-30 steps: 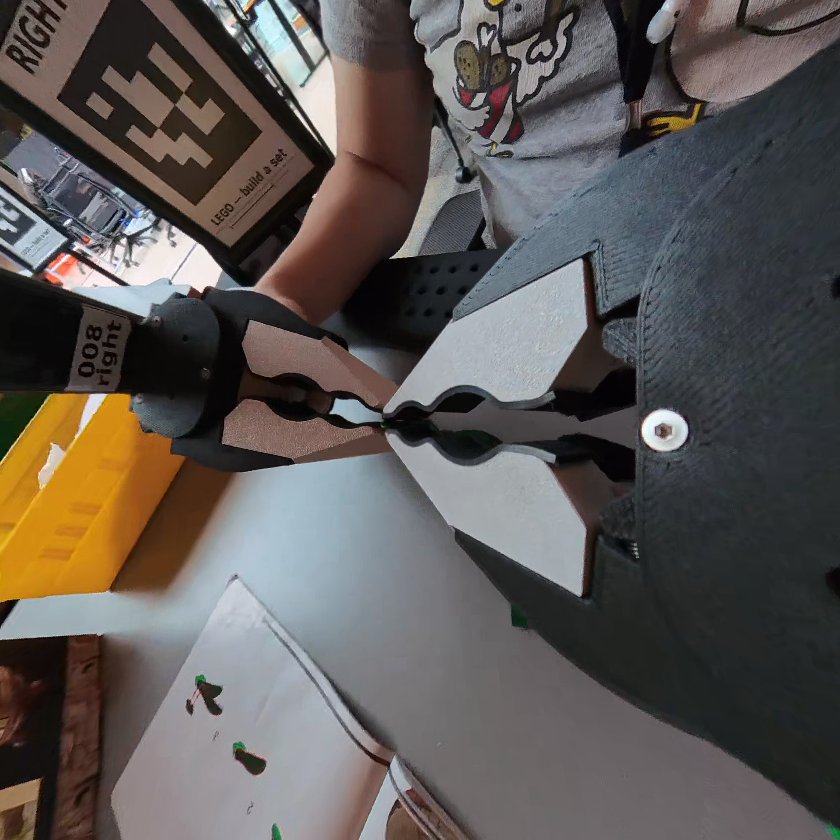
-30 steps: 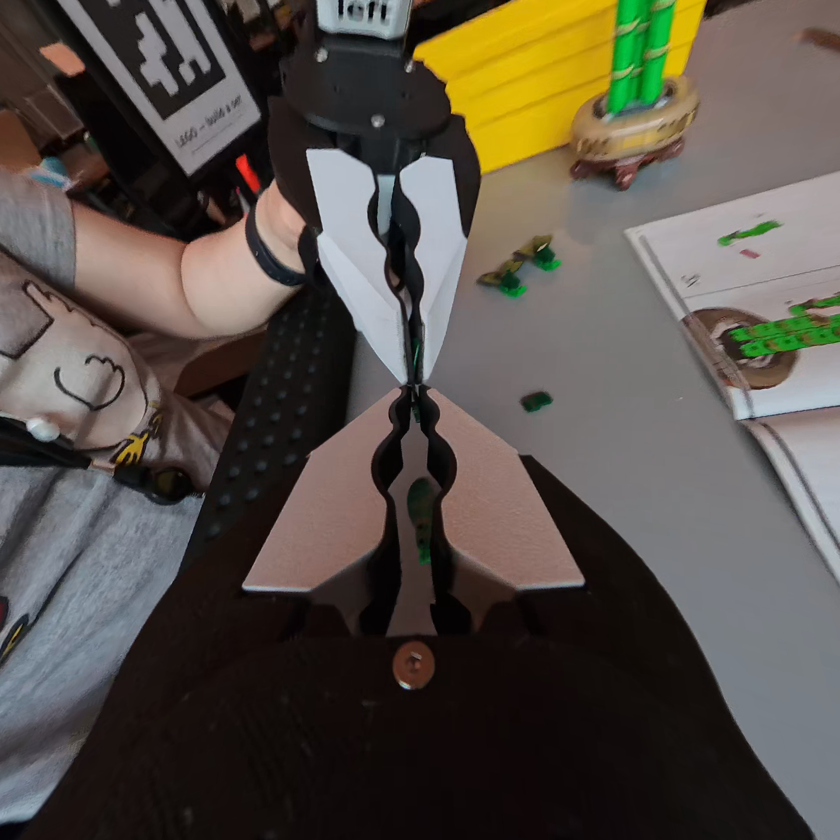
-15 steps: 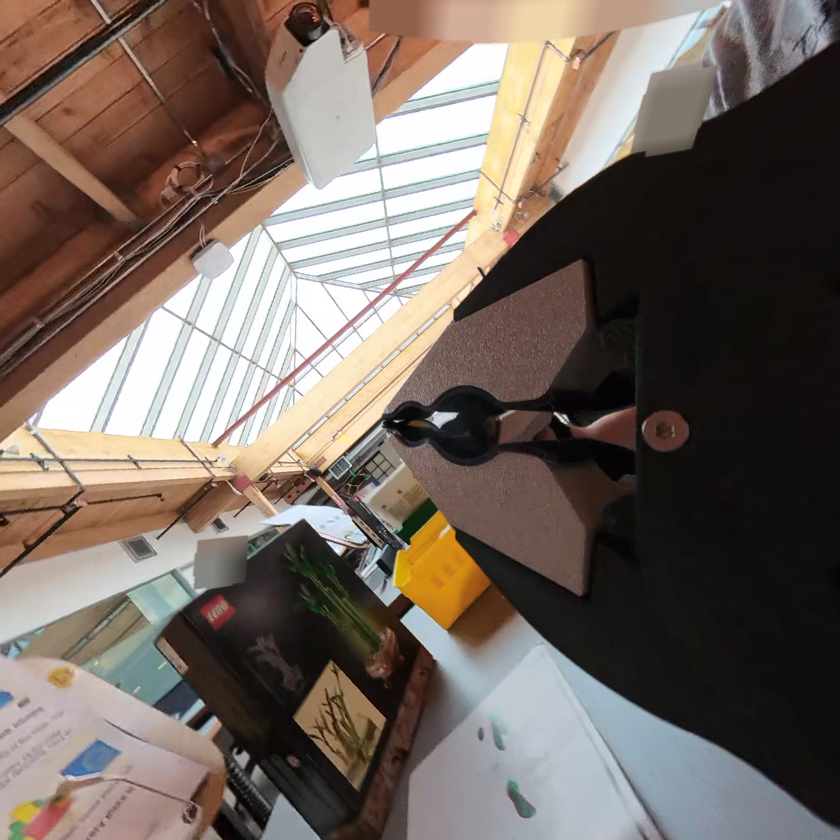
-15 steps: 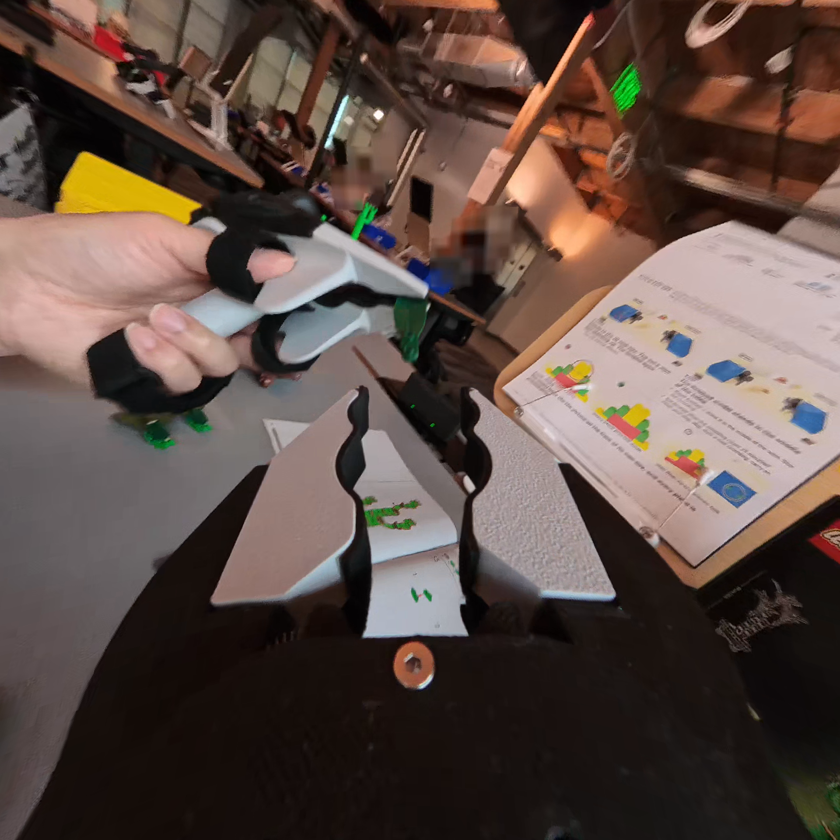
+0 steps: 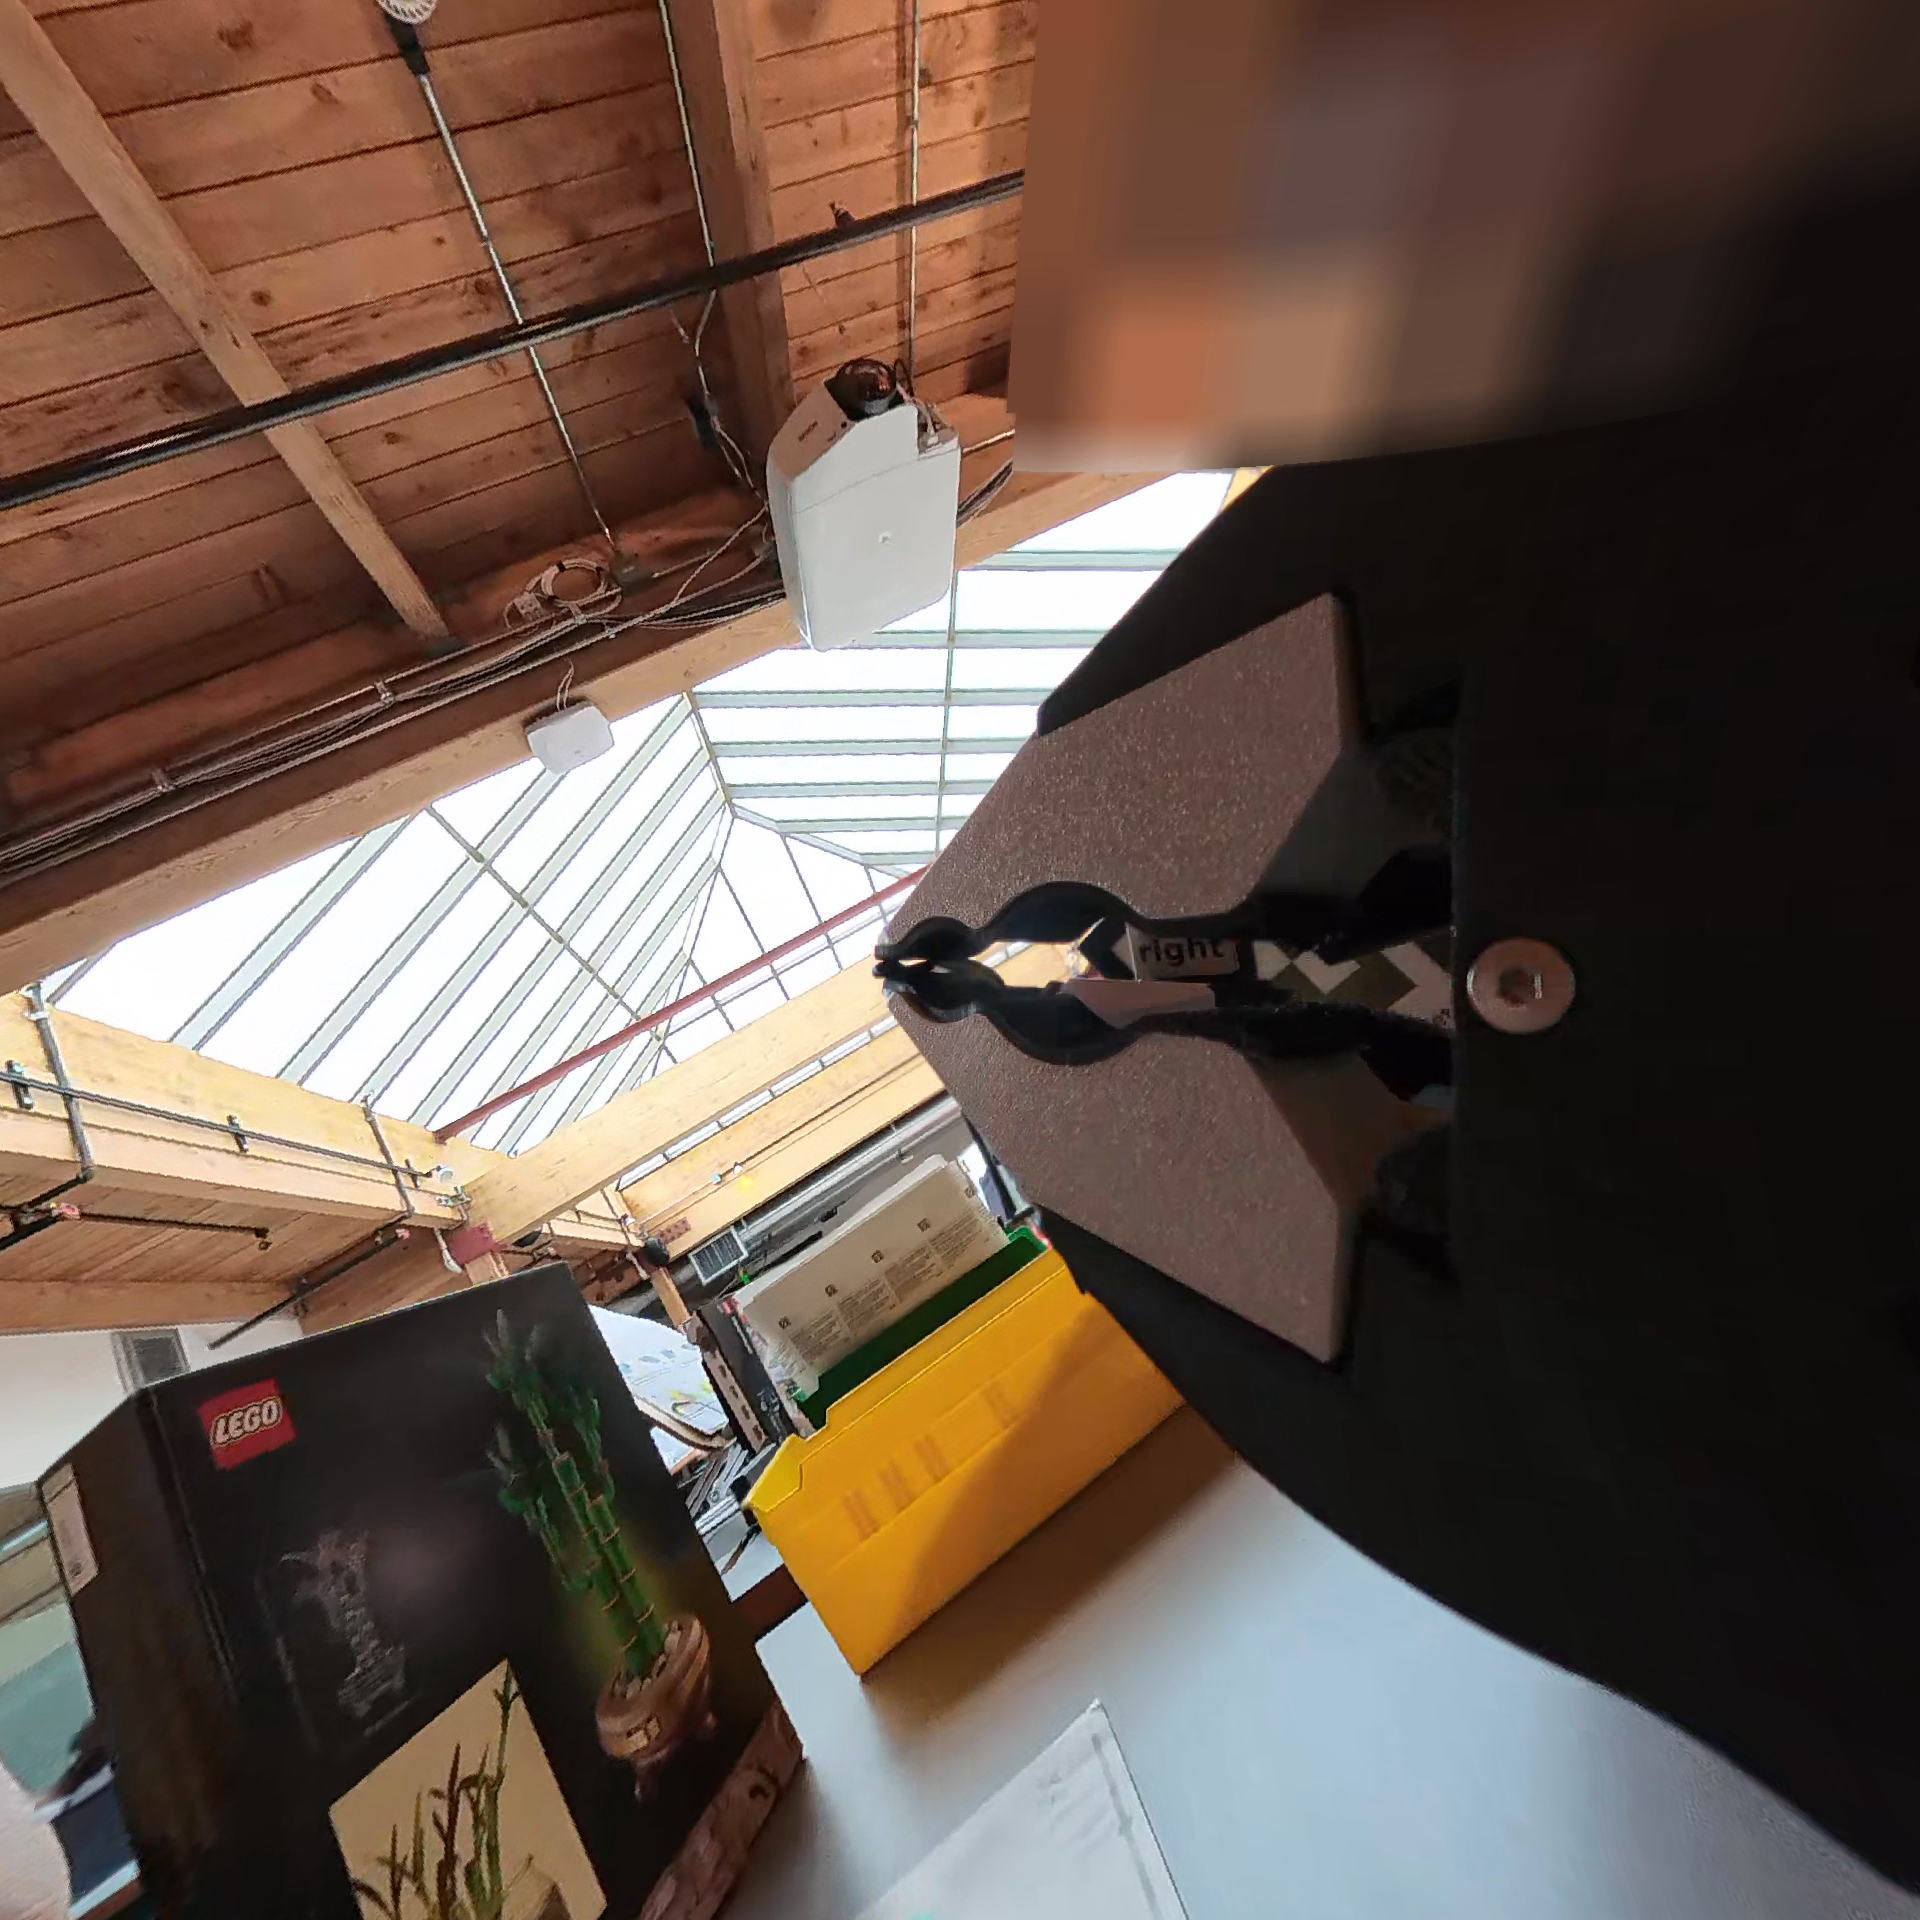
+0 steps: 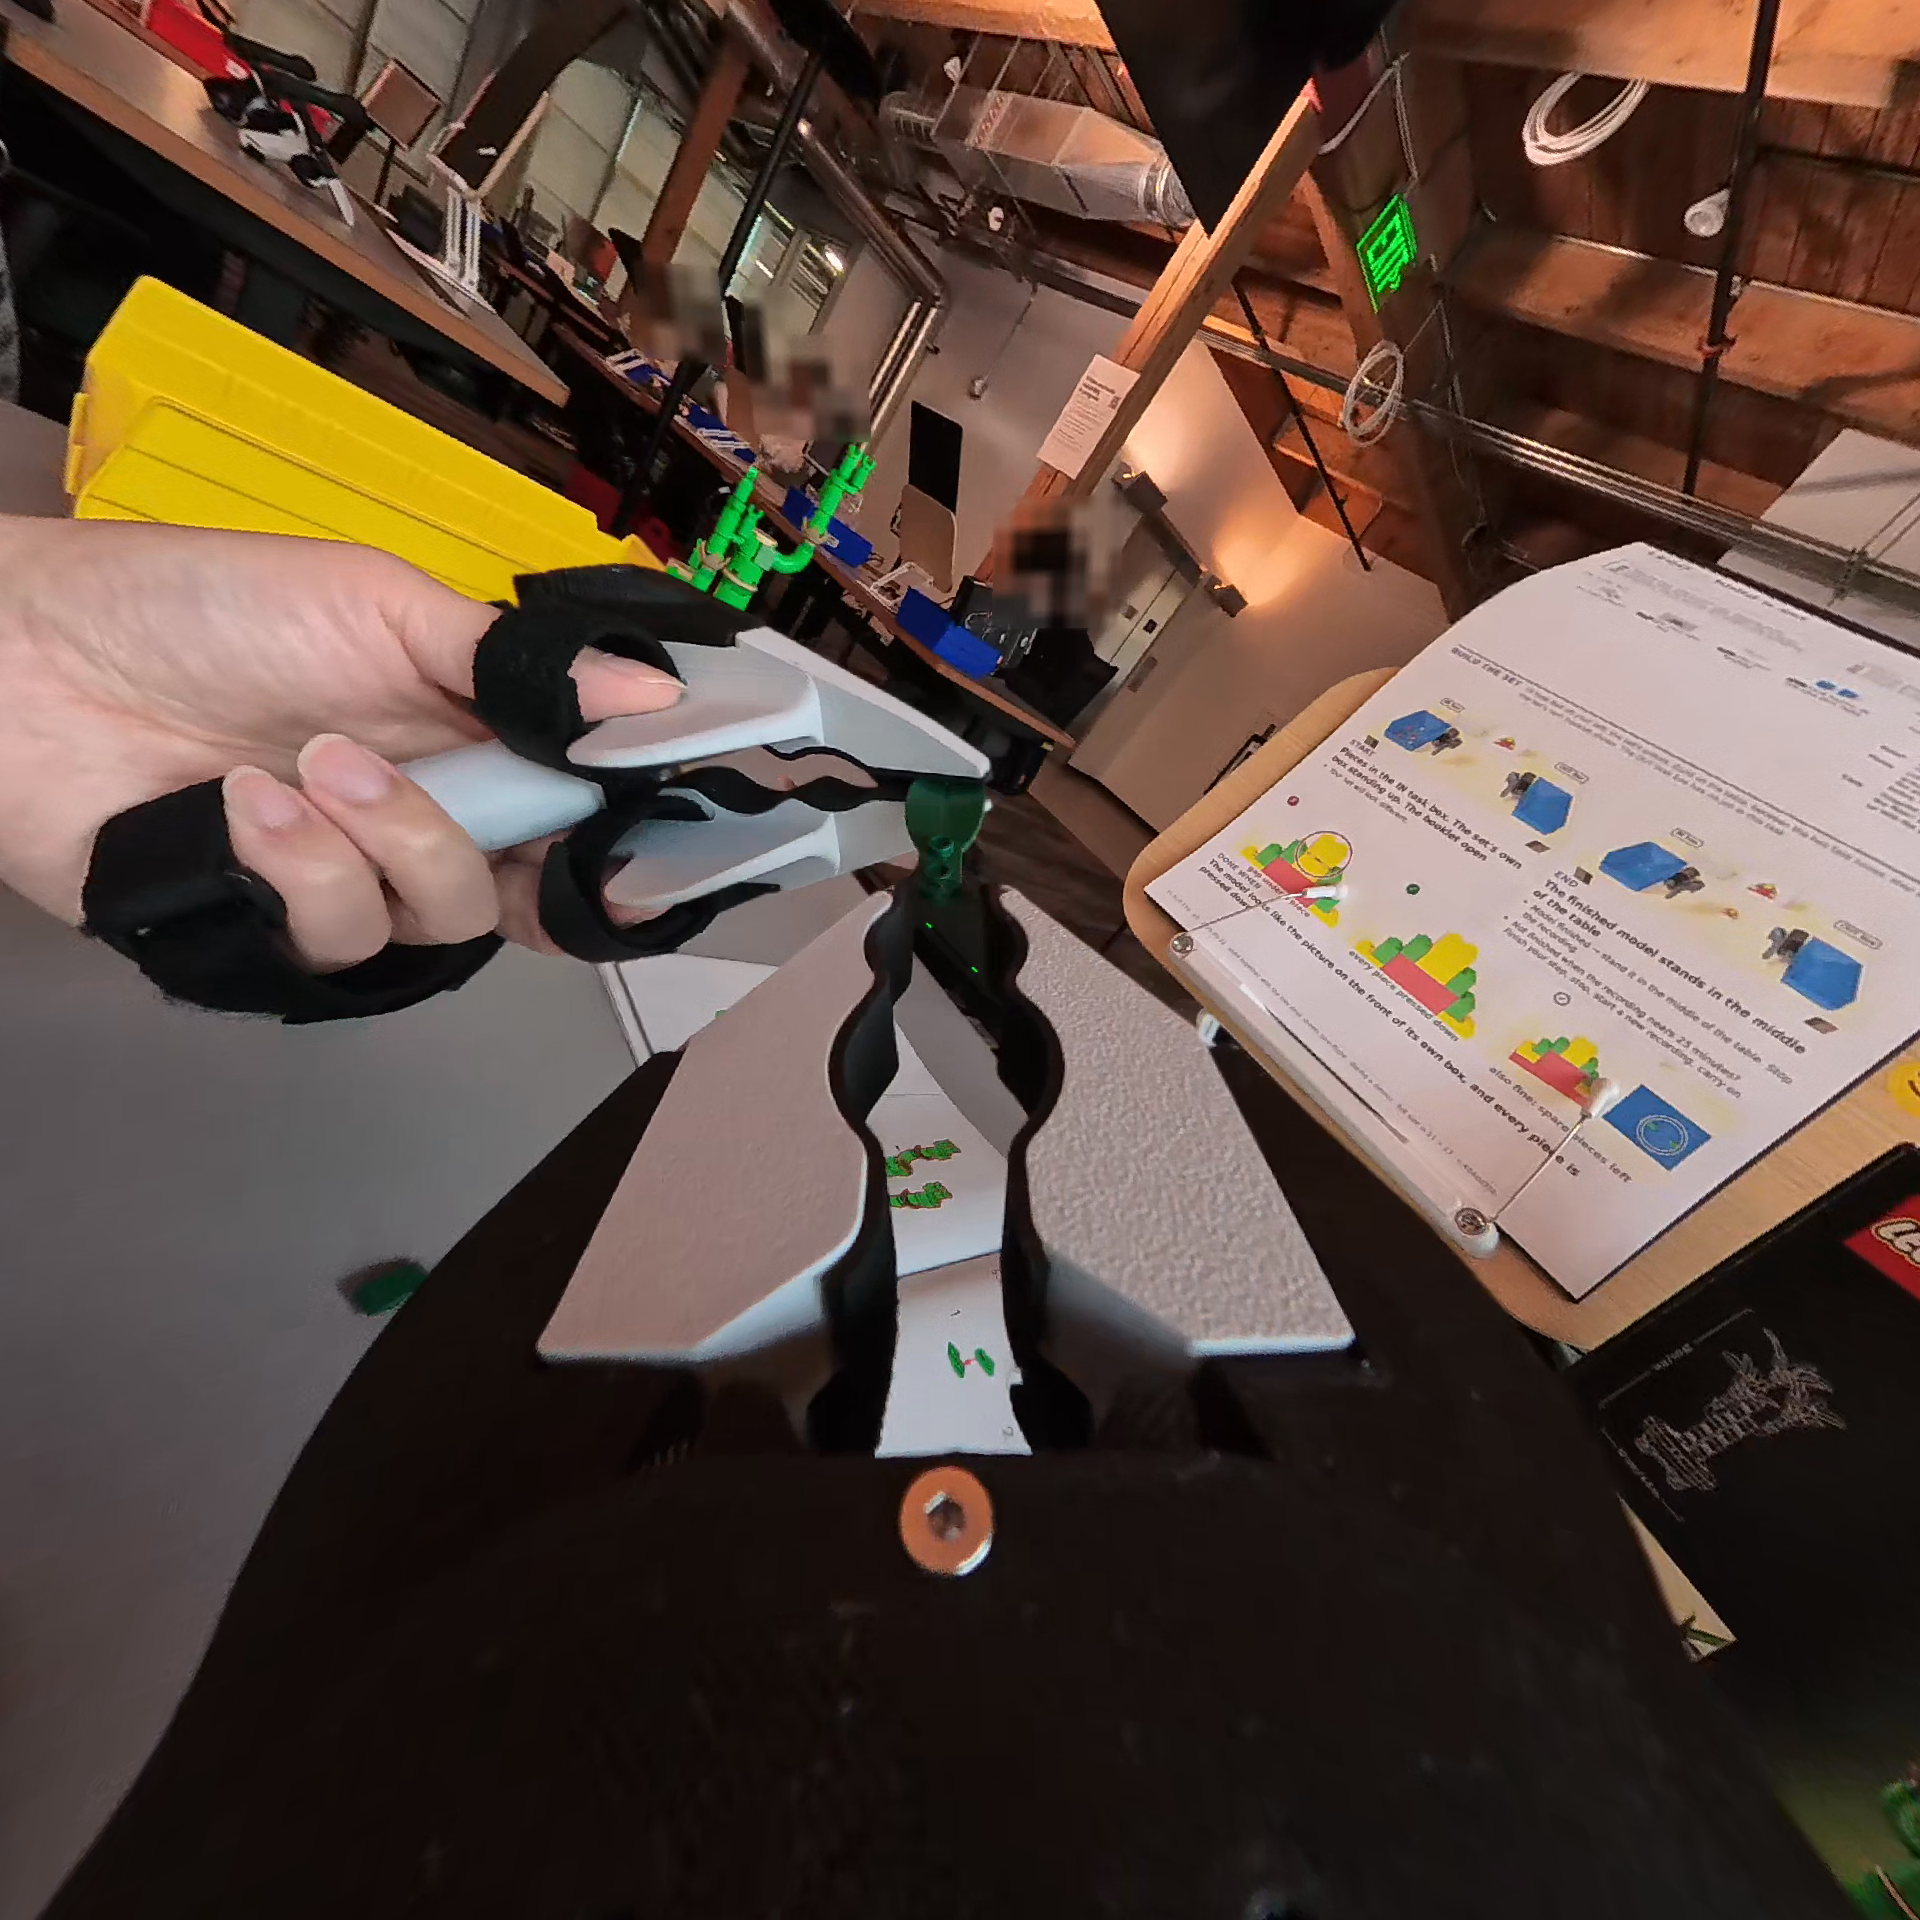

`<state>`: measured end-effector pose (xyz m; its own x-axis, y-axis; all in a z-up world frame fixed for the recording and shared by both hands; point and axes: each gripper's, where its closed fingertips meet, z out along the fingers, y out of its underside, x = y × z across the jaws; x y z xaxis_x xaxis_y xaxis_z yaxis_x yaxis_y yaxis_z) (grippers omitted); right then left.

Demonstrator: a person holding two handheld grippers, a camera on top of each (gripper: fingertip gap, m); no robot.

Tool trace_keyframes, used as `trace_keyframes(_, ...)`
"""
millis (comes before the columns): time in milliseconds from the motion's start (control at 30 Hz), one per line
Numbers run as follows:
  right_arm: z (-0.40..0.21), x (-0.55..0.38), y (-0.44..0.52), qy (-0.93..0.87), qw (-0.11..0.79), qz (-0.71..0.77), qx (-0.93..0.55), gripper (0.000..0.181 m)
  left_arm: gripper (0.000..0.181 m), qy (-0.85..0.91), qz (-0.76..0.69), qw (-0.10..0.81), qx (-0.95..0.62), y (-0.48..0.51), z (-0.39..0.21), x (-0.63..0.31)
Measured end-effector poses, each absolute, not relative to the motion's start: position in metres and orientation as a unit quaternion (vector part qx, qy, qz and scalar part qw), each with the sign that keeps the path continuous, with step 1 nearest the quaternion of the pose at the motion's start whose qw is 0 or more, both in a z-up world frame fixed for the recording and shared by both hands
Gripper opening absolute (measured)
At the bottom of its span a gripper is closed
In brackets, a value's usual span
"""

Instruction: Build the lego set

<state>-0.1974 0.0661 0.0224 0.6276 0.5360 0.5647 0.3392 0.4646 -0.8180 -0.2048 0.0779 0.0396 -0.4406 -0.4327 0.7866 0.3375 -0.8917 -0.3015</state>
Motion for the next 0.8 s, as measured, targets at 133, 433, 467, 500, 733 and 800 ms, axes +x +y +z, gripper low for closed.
trace_keyframes(133,0.018,-0.196,0.063,-0.437,0.725,0.090,-0.524,0.004,0.000,0.058,-0.844,0.228,-0.483,0.076,0.037,-0.201)
trace_keyframes(433,-0.033,-0.183,0.057,-0.485,0.556,0.251,-0.627,0.004,0.030,0.462,-0.489,0.495,-0.550,0.059,0.018,-0.187)
trace_keyframes(467,-0.040,-0.182,0.055,-0.497,0.535,0.253,-0.634,0.004,0.022,0.514,-0.431,0.510,-0.538,0.053,0.011,-0.186)
trace_keyframes(500,-0.046,-0.182,0.049,-0.513,0.516,0.259,-0.636,0.004,0.022,0.547,-0.386,0.521,-0.530,0.049,0.003,-0.185)
trace_keyframes(733,-0.064,-0.186,0.025,-0.568,0.438,0.273,-0.641,0.004,0.022,0.664,-0.295,0.444,-0.525,0.023,-0.055,-0.177)
trace_keyframes(800,-0.071,-0.186,0.023,-0.577,0.424,0.259,-0.648,0.004,0.014,0.680,-0.276,0.437,-0.520,0.020,-0.063,-0.175)
